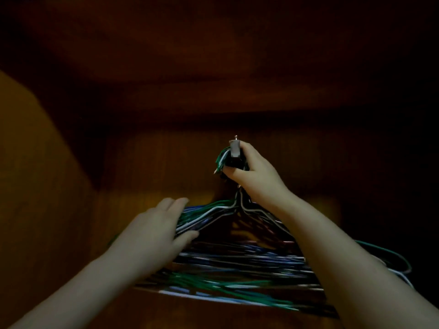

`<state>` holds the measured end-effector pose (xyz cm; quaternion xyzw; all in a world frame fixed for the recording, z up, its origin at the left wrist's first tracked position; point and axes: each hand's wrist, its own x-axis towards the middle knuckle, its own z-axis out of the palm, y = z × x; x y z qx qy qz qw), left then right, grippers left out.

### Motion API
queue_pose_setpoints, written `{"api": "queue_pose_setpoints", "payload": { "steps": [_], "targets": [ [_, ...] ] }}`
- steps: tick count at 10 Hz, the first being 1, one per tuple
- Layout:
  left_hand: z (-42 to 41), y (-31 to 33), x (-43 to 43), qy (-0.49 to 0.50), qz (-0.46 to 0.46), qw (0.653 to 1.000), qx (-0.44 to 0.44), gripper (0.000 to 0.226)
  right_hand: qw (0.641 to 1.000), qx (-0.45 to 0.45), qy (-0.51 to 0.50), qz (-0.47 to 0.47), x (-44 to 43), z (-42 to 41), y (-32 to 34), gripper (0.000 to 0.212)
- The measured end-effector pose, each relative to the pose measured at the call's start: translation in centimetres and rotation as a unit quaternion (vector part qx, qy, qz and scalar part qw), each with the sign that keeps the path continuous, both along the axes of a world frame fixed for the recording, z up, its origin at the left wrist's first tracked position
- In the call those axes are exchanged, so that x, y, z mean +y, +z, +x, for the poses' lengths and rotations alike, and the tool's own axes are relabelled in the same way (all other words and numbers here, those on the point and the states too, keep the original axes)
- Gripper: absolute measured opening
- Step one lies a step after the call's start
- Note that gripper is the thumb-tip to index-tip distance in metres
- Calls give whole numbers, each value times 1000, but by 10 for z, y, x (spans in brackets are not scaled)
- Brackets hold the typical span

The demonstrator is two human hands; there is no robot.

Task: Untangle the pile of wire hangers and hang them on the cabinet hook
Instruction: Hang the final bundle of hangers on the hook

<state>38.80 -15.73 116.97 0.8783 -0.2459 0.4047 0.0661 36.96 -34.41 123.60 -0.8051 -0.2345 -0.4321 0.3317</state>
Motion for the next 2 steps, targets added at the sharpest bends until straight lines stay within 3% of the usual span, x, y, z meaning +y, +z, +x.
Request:
{"api": "queue_pose_setpoints", "payload": {
  "steps": [1, 2],
  "targets": [
    [-4, 3, -2, -46, -29, 998, 15, 73, 999, 27, -25, -17, -3, -8, -1, 72],
    [-3, 6, -9, -42, -24, 999, -16, 70, 993, -14, -118, -25, 0, -20, -18, 75]
  ]
}}
